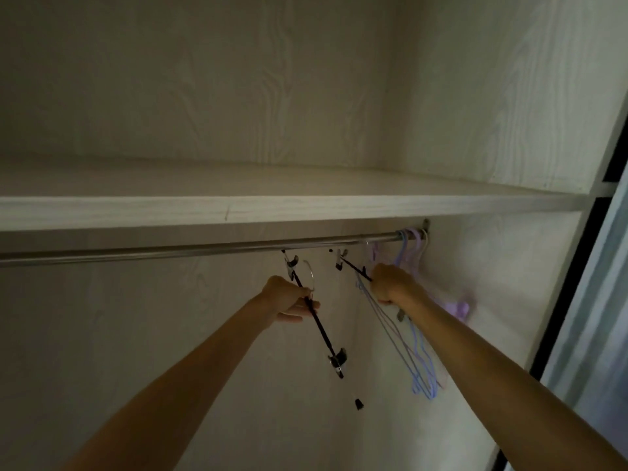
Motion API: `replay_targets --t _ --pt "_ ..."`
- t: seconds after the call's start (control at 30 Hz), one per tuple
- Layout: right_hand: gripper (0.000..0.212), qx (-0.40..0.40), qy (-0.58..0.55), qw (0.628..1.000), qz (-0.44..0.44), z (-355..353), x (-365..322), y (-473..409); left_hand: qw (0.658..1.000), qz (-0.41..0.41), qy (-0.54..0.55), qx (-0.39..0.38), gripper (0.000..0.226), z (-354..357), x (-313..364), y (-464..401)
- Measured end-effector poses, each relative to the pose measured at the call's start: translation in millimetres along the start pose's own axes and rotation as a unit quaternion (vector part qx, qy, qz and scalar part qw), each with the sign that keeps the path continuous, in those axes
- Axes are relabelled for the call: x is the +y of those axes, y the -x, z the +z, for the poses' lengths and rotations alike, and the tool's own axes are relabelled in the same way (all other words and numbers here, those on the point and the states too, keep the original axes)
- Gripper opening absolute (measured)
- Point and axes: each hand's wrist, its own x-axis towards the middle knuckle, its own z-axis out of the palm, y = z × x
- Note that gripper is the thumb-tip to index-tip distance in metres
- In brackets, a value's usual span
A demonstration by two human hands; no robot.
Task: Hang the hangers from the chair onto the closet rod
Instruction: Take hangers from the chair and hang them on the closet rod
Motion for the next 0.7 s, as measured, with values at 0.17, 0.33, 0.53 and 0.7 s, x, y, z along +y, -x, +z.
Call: replay_targets --t 0.17,0.33,0.53,0.7 --pt "0.039 0.112 -0.016 0.992 -0.051 7 13 -5 1.0 0.0 0.017 0.011 0.014 3 -1 -3" --pt "0.047 0.345 -0.047 0.92 -0.18 -20 16 -4 1.0 0.0 0.02 0.02 0.016 6 -1 -2" --pt "0.045 0.321 0.023 0.912 -0.254 -10 24 -32 1.0 0.009 0.006 0.024 0.02 15 3 -2" --pt "0.044 0.388 0.05 0.89 -0.233 -11 50 -52 1.0 0.007 0.003 0.027 0.022 25 5 -7"
